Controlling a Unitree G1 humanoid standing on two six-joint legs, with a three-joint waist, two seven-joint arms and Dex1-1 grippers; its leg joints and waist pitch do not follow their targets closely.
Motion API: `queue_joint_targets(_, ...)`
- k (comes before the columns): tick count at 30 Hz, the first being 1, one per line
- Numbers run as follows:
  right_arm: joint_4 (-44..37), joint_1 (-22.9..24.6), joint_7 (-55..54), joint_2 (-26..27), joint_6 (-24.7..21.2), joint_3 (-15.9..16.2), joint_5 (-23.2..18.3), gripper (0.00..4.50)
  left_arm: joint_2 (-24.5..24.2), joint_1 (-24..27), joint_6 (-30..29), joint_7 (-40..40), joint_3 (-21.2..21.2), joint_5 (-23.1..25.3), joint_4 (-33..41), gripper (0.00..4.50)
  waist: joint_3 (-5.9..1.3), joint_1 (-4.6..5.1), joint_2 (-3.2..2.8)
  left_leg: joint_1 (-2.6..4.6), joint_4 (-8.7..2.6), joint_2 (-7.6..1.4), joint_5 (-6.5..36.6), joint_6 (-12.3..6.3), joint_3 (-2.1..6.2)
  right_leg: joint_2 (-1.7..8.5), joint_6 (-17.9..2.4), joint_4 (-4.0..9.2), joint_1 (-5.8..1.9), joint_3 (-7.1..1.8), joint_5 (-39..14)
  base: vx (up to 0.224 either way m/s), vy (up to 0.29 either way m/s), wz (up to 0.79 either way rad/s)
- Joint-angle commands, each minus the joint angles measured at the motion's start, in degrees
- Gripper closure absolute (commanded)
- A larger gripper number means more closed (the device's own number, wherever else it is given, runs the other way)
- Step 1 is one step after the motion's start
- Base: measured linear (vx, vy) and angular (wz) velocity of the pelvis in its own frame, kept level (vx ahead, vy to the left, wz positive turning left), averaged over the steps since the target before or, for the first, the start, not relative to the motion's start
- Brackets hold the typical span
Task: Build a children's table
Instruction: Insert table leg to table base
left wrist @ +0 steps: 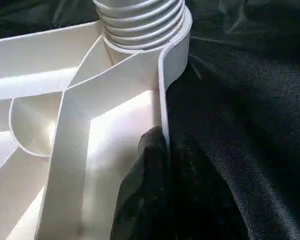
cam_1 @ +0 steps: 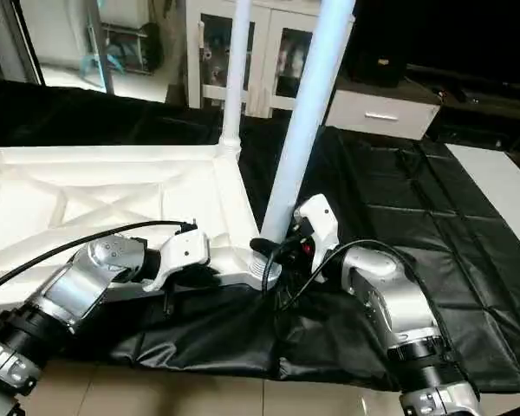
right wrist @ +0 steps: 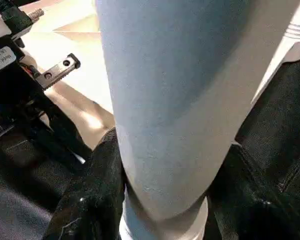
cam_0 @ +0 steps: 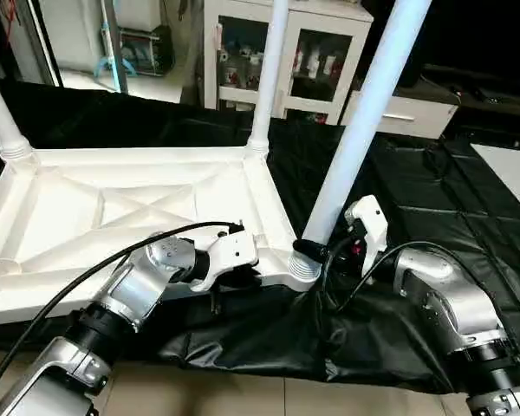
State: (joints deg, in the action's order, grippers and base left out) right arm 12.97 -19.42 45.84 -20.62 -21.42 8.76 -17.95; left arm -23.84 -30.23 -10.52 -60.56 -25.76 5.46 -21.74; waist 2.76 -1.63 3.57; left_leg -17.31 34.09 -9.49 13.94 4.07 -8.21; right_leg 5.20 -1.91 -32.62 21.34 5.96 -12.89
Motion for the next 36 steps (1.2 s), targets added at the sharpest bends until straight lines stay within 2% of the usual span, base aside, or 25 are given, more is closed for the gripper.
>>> queue_joint_targets(1, 7.8, 3.7, -3.2, 0.2, -3.4, 2.2, 4.0, 2.64, 1.0, -1.4, 0.9, 0.0, -0.2, 0.0, 1.1, 4.5, -0.86, 0.37, -1.19, -0.18, -6.61, -3.94, 30.5, 1.08, 2.22, 4.87, -1.4, 6.14, -0.27, -2.98, -33.0, 0.0, 0.0, 0.0)
queue_joint_targets(5, 9.6, 3.9, -9.6, 2.6, -2.2, 0.9, 5.8, 2.64, 3.3, -2.7, -0.8, 4.6, 1.8, 0.3, -1.5, 4.5, -0.65, 0.62, -1.3, 0.27, -6.76, -3.93, 32.3, 1.28, 2.28, 4.74, -0.3, 6.83, -0.16, -2.2, -35.0, 0.0, 0.0, 0.0)
queue_joint_targets(6, 10.4, 3.8, -11.6, 3.3, -1.8, 0.4, 6.3, 2.64, 3.9, -3.1, -1.2, 5.5, 2.2, 0.2, -1.9, 4.5, -0.54, 0.9, -1.36, 0.89, -6.69, -3.79, 33.8, 1.5, 2.32, 4.54, 0.5, 7.66, 0.08, -1.28, -35.9, 0.0, 0.0, 0.0)
queue_joint_targets(7, 10.5, 3.7, -12.1, 3.5, -1.7, 0.3, 6.4, 2.64, 4.1, -3.2, -1.3, 5.7, 2.3, 0.2, -2.0, 4.5, -0.52, 1.25, -1.84, 1.63, -6.77, -3.94, 36.6, 1.7, 2.49, 4.26, 0.8, 7.95, -0.04, -0.11, -34.5, 0.0, 0.0, 0.0)
queue_joint_targets(8, 12.4, 3.0, -16.5, 5.0, -0.9, -0.8, 7.4, 2.64, 5.5, -4.2, -2.6, 7.1, 3.1, -0.2, -3.0, 4.5, -0.69, 1.78, -2.01, 0.59, -7.58, -4.48, 38.1, 2.0, 3.02, 4.24, 0.8, 7.27, -1.4, 0.39, -30.7, 0.0, 0.0, 0.0)
queue_joint_targets(10, 14.8, 1.8, -21.2, 6.6, -0.3, -1.9, 8.2, 2.64, 7.4, -5.8, -4.4, 9.2, 4.0, -0.6, -4.2, 4.5, -0.5, 1.99, -2.2, -0.15, -8.95, -5.18, 40.5, 2.64, 3.14, 4.09, -0.1, 5.87, -2.29, 0.19, -26.1, 0.0, 0.0, 0.0)
queue_joint_targets(14, 20.8, -2.3, -31.1, 10.0, 1.2, -4.6, 9.4, 2.64, 12.0, -9.9, -7.1, 14.1, 5.3, -0.8, -7.9, 4.5, 0.06, 2.4, -2.36, -0.13, -9.94, -4.83, 44.6, 3.06, 2.28, 3.44, 0.4, 5.65, -2.12, 1.02, -29.8, 0.0, 0.0, 0.0)
queue_joint_targets(15, 26.9, -7.2, -40.2, 13.5, 2.9, -7.8, 9.2, 2.64, 16.4, -14.3, -7.5, 19.1, 5.9, 0.2, -12.6, 4.5, -0.19, 2.17, -2.41, -0.94, -10.64, -5.07, 44.3, 3.02, 2.03, 3.31, 0.3, 4.12, -3.03, 0.77, -28.6, 0.0, 0.0, 0.0)
queue_joint_targets(16, 28.9, -8.8, -42.8, 14.6, 3.4, -8.9, 8.7, 2.64, 18.0, -15.8, -7.6, 21.2, 6.2, 0.5, -14.2, 4.5, -0.16, 1.37, -2.8, -2.02, -12.37, -5.63, 44.5, 3.08, 1.08, 2.59, -0.8, 1.23, -3.87, 0.13, -24.6, -0.032, -0.058, 0.11)
queue_joint_targets(17, 31.6, -11.0, -46.5, 16.0, 4.1, -10.3, 8.1, 2.64, 20.2, -17.7, -8.3, 23.6, 6.8, 0.5, -15.9, 4.5, -0.18, 0.88, -2.68, -2.47, -13.08, -5.97, 44.2, 2.77, 0.5, 2.18, -1.0, -0.75, -4.15, -0.53, -21.8, 0.013, -0.102, 0.17)
queue_joint_targets(18, 33.4, -12.4, -48.2, 16.8, 5.0, -10.7, 8.0, 2.64, 21.7, -18.9, -8.6, 25.1, 7.2, 0.3, -16.8, 4.5, -0.98, 0.37, -0.95, 0.31, -10.13, -4.57, 38.3, 2.14, -0.45, 3.3, -0.8, 2.14, -1.15, -2.83, -24.0, 0.013, -0.102, 0.17)
queue_joint_targets(19, 35.3, -14.1, -49.7, 17.6, 6.1, -10.8, 8.1, 2.64, 23.3, -20.5, -8.7, 27.5, 8.1, 0.1, -17.9, 4.5, -0.62, -0.19, 0.72, 4.56, -1.76, -0.07, 21.8, 0.5, -1.19, 6.25, 1.6, 10.27, 4.97, -2.94, -43.6, 0.074, -0.117, 0.11)
queue_joint_targets(20, 35.7, -14.5, -50.3, 17.7, 6.4, -10.8, 8.2, 2.64, 23.7, -20.8, -8.8, 27.9, 8.2, 0.0, -18.1, 4.5, -1.21, -0.48, 1.29, 2.12, -1.78, 0.01, 13.5, -1.39, -0.98, 7.29, 2.1, 9.37, 2.57, -4.66, -45.9, 0.153, -0.052, -0.24)
queue_joint_targets(21, 37.5, -16.2, -52.2, 18.4, 7.7, -10.5, 8.7, 2.64, 25.0, -22.3, -9.1, 29.4, 8.9, -0.2, -18.9, 4.5, -2.27, -1.75, 0.9, -3.78, -4.67, -1.68, 1.1, -2.54, 0.57, 7.29, 1.1, 5.26, -3.34, -5.02, -34.8, 0.153, -0.052, -0.24)
queue_joint_targets(22, 38.4, -17.1, -52.9, 18.8, 8.4, -10.5, 9.0, 2.64, 25.5, -23.1, -9.0, 30.8, 9.4, -0.3, -19.4, 4.5, -3.24, -2.05, -0.2, -2.75, -5.43, -2.92, -6.9, -1.36, 0.55, 4.97, -1.7, 2.65, -1.95, -4.32, -13.0, 0.135, -0.018, -0.28)
queue_joint_targets(23, 38.8, -17.6, -53.4, 19.0, 8.6, -10.6, 9.1, 2.64, 25.6, -23.4, -8.8, 31.1, 9.6, -0.3, -19.6, 4.5, -3.2, -1.57, -0.37, -2.05, -5.4, -3.27, -7.4, -1.57, 0.55, 4.18, -4.0, 1.85, -1.27, -4.03, -4.2, 0.064, -0.049, 0.07)
queue_joint_targets(24, 40.0, -18.4, -54.1, 19.3, 9.2, -10.8, 9.3, 2.64, 25.9, -24.0, -8.5, 31.6, 9.8, -0.4, -20.4, 4.5, -2.44, -1.17, -0.14, -1.77, -5.62, -3.35, 1.5, -2.02, -0.31, 3.07, -7.3, 2.82, -0.04, -3.66, -4.2, 0.064, -0.049, 0.07)
queue_joint_targets(25, 41.4, -19.4, -54.3, 19.7, 10.0, -11.0, 9.6, 2.64, 25.9, -24.6, -7.8, 32.0, 10.0, -0.2, -21.7, 4.5, -2.35, -0.6, 0.35, -1.71, -5.18, -2.56, 10.0, -1.47, -0.84, 3.52, -9.0, 3.73, 0.2, -3.9, -13.0, 0.079, -0.045, 0.08)
queue_joint_targets(26, 42.3, -20.1, -54.4, 19.9, 10.6, -11.2, 9.8, 2.64, 25.7, -24.9, -7.5, 31.8, 10.1, 0.0, -22.5, 4.5, -2.75, -0.67, 0.59, -2.01, -5.2, -2.32, 10.4, -1.48, -0.81, 3.63, -8.8, 3.74, -0.31, -3.82, -15.2, 0.057, -0.031, 0.02)
queue_joint_targets(27, 42.9, -20.6, -54.5, 20.1, 11.1, -11.3, 10.2, 2.64, 25.5, -25.0, -7.2, 31.7, 10.2, 0.1, -23.0, 4.5, -3.43, -1.11, 0.59, -2.4, -5.05, -2.43, 7.2, -2.01, -0.84, 3.76, -8.6, 3.32, -0.73, -3.96, -12.7, 0.057, -0.031, 0.02)
queue_joint_targets(28, 43.8, -21.1, -54.4, 20.2, 11.7, -11.2, 10.4, 2.64, 25.3, -25.1, -7.1, 31.8, 10.4, 0.3, -23.6, 4.5, -3.4, -1.07, 0.7, -2.97, -4.94, -2.5, 3.3, -3.1, -0.95, 3.45, -9.4, 2.62, -0.83, -3.92, -6.6, 0.0, 0.0, 0.0)
queue_joint_targets(29, 44.6, -21.5, -54.4, 20.1, 12.3, -11.2, 10.6, 2.64, 25.2, -25.1, -7.0, 31.8, 10.6, 0.5, -23.9, 4.5, -3.33, -1.12, 0.47, -3.06, -4.93, -2.57, 2.1, -3.58, -0.94, 3.49, -9.9, 2.42, -0.82, -3.84, -4.8, 0.0, 0.0, 0.0)
queue_joint_targets(31, 46.1, -22.2, -54.3, 19.9, 13.3, -11.1, 10.7, 2.65, 24.9, -25.1, -6.7, 31.9, 10.9, 0.7, -24.4, 4.5, -3.35, -0.83, 0.56, -2.88, -4.68, -2.75, 0.2, -5.15, -1.1, 3.3, -11.8, 1.92, -0.81, -3.7, -0.4, 0.0, 0.0, 0.0)
queue_joint_targets(34, 46.9, -22.5, -53.6, 19.7, 14.4, -11.0, 11.2, 2.65, 24.8, -25.3, -6.7, 32.1, 11.2, 0.6, -24.7, 4.5, -3.24, -0.75, 0.73, -2.65, -4.6, -2.95, 1.6, -6.19, -1.31, 3.51, -12.7, 2.22, -0.77, -3.66, -2.3, 0.0, 0.0, 0.0)
queue_joint_targets(36, 47.2, -22.8, -52.7, 19.7, 14.9, -11.2, 11.1, 2.65, 24.7, -25.4, -6.5, 32.2, 11.2, 0.5, -25.1, 4.5, -3.19, -0.75, 0.76, -2.76, -4.57, -2.87, 3.1, -6.05, -1.44, 3.55, -12.1, 2.62, -0.81, -3.67, -5.3, 0.0, 0.0, 0.0)
